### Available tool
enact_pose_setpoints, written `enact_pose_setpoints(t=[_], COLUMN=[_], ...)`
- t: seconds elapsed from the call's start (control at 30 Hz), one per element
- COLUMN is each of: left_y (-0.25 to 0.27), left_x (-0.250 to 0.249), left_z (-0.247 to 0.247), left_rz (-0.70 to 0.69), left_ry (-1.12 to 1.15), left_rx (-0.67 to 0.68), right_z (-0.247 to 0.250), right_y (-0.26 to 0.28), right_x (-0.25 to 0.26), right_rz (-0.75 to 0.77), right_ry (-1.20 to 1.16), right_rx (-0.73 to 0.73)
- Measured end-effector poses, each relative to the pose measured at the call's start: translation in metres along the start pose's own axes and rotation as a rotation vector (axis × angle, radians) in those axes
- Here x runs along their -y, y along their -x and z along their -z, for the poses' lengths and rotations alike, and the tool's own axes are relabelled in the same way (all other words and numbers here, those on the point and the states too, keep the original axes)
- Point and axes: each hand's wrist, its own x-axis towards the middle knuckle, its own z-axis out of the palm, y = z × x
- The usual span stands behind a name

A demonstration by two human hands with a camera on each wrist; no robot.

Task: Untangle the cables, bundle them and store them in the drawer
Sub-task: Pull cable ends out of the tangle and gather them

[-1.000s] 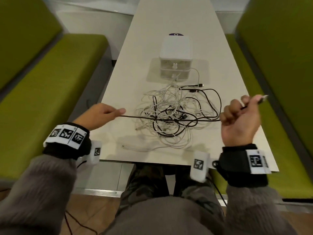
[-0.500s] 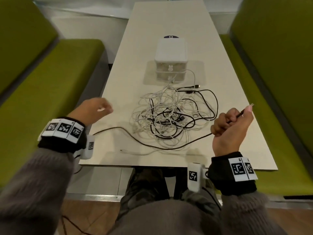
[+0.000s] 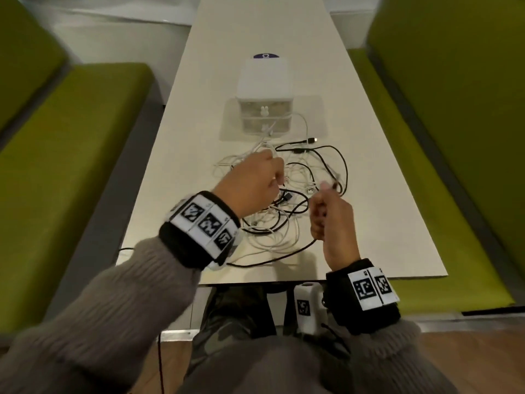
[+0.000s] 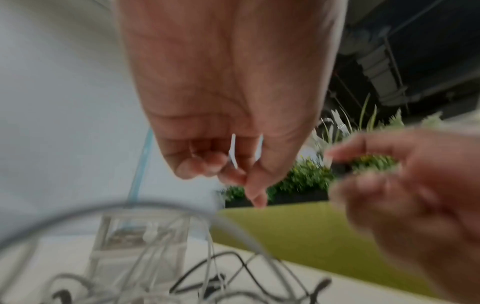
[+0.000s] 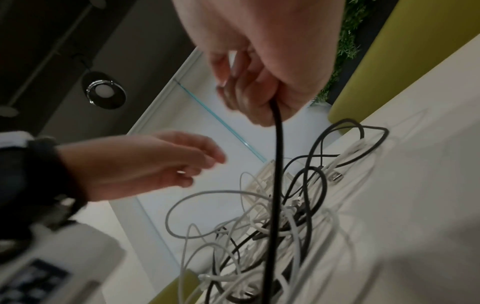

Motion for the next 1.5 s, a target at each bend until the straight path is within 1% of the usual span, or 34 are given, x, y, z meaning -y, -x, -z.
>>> enact_pose_setpoints(t=[0.03,0.07,0.13,0.17,0.2,0.27,0.33,0.4,0.43,0.5,0.6,0.67,0.77,0.9,0.97,1.07,1.2,1.27,1.3,1.33,1.4,1.43,1.5], left_y=[0.009,0.017,0.03,0.033,0.034,0.035,0.036,0.036,0.035,0.032,0.027,0.025,0.02,0.014,0.012,0.009,0.015,0.019,0.021,0.023,0.026,0.027,0.028], left_x=[0.002,0.003,0.008,0.013,0.018,0.025,0.03,0.033,0.035,0.038,0.04,0.041,0.04,0.04,0.041,0.045,0.051,0.053,0.053,0.054,0.054,0.054,0.048], left_z=[0.006,0.011,0.006,-0.003,-0.013,-0.03,-0.041,-0.048,-0.051,-0.055,-0.066,-0.071,-0.072,-0.07,-0.068,-0.059,-0.035,-0.019,-0.01,-0.003,0.01,0.013,0.019], left_rz=[0.011,0.036,0.095,0.117,0.137,0.17,0.188,0.155,0.13,0.104,0.084,0.094,0.134,0.217,0.245,0.229,0.065,0.06,0.082,0.115,0.179,0.205,0.222], left_ry=[0.015,0.002,-0.037,-0.034,-0.021,0.026,0.064,0.017,-0.017,-0.064,-0.123,-0.128,-0.122,-0.194,-0.197,-0.063,0.209,0.384,0.518,0.668,0.907,0.987,1.098], left_rx=[-0.004,0.078,0.31,0.36,0.356,0.267,0.163,0.086,0.068,0.069,0.127,0.12,0.099,0.197,0.209,0.177,0.13,0.082,0.049,-0.007,-0.186,-0.263,-0.355], right_z=[-0.001,-0.002,-0.004,-0.005,-0.007,-0.006,-0.004,-0.001,0.0,-0.002,-0.007,-0.01,-0.018,-0.027,-0.028,-0.025,-0.018,-0.015,-0.012,-0.01,-0.007,-0.007,-0.009], right_y=[-0.001,-0.002,-0.004,-0.006,-0.007,-0.009,-0.011,-0.012,-0.012,-0.011,-0.01,-0.011,-0.013,-0.018,-0.019,-0.021,-0.025,-0.029,-0.031,-0.031,-0.032,-0.031,-0.027], right_x=[-0.004,-0.009,-0.017,-0.02,-0.022,-0.024,-0.023,-0.02,-0.018,-0.018,-0.022,-0.026,-0.03,-0.035,-0.036,-0.033,-0.025,-0.023,-0.022,-0.02,-0.017,-0.015,-0.012], right_rz=[-0.005,-0.017,-0.083,-0.115,-0.14,-0.165,-0.148,-0.129,-0.127,-0.131,-0.158,-0.175,-0.212,-0.272,-0.292,-0.294,-0.302,-0.307,-0.313,-0.318,-0.313,-0.299,-0.244], right_ry=[0.146,0.27,0.413,0.45,0.477,0.495,0.471,0.449,0.438,0.432,0.48,0.527,0.593,0.699,0.724,0.657,0.446,0.316,0.26,0.219,0.175,0.162,0.123], right_rx=[0.05,0.101,0.157,0.162,0.16,0.138,0.117,0.109,0.106,0.114,0.153,0.187,0.237,0.287,0.289,0.27,0.202,0.137,0.1,0.071,0.051,0.055,0.065])
